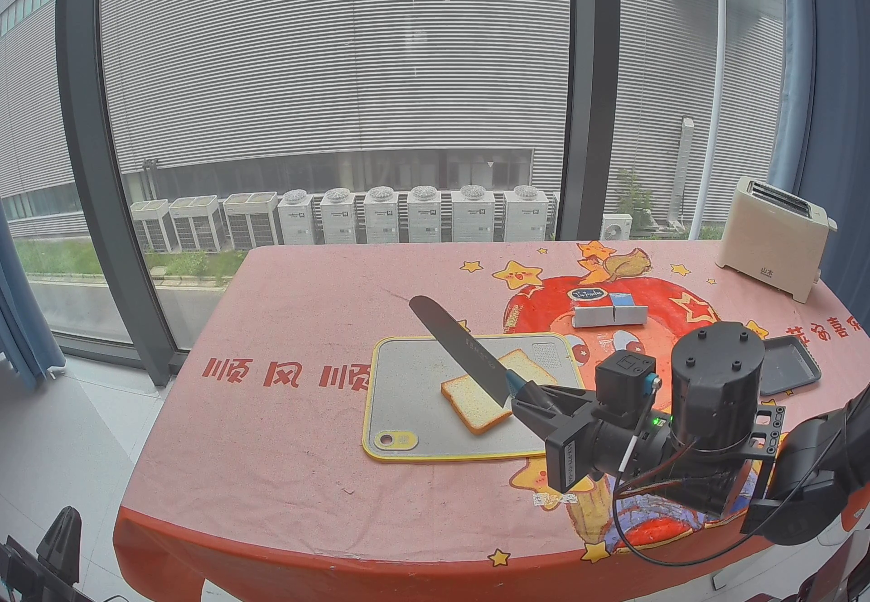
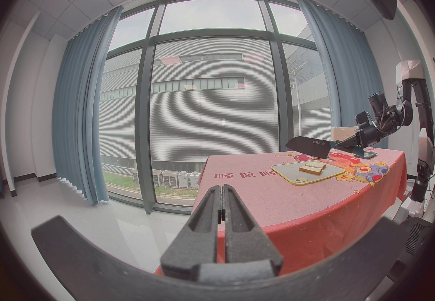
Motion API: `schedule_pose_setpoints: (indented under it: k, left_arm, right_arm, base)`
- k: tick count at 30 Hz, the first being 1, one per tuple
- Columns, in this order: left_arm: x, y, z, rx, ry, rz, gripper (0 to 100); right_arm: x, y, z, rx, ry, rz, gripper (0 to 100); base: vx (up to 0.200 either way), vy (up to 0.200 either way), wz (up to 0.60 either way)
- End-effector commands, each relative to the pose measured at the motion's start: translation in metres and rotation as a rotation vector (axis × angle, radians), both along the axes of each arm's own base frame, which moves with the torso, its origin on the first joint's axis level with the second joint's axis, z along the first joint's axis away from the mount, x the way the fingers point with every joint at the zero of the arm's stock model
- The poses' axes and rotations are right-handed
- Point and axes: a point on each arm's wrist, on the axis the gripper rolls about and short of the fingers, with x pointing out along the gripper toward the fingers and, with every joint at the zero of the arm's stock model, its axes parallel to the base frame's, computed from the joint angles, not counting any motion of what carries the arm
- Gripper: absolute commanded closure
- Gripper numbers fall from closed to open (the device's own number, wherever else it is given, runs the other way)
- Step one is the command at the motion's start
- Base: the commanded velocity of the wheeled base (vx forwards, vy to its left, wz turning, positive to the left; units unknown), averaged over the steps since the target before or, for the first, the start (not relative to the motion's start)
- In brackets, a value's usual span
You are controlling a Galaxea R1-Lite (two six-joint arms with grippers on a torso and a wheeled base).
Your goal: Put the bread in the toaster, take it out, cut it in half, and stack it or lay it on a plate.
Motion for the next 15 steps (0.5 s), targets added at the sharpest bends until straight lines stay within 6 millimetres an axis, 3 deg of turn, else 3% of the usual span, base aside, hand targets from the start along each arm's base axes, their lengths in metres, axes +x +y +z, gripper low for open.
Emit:
schedule_pose_setpoints:
  k: [1,15]
  left_arm:
    - [0.0005,0.0,-0.0046,0.0,0.007,0.0,100]
    - [0.0007,0.0,-0.0046,0.0,0.009,0.0,100]
  right_arm:
    - [-0.0015,0.0022,-0.0025,-0.008,0.004,0.009,100]
    - [-0.0038,0.0028,-0.003,-0.009,0.003,0.016,100]
  base:
    - [0.0,0.0,0.0]
    - [0.0,0.0,0.0]
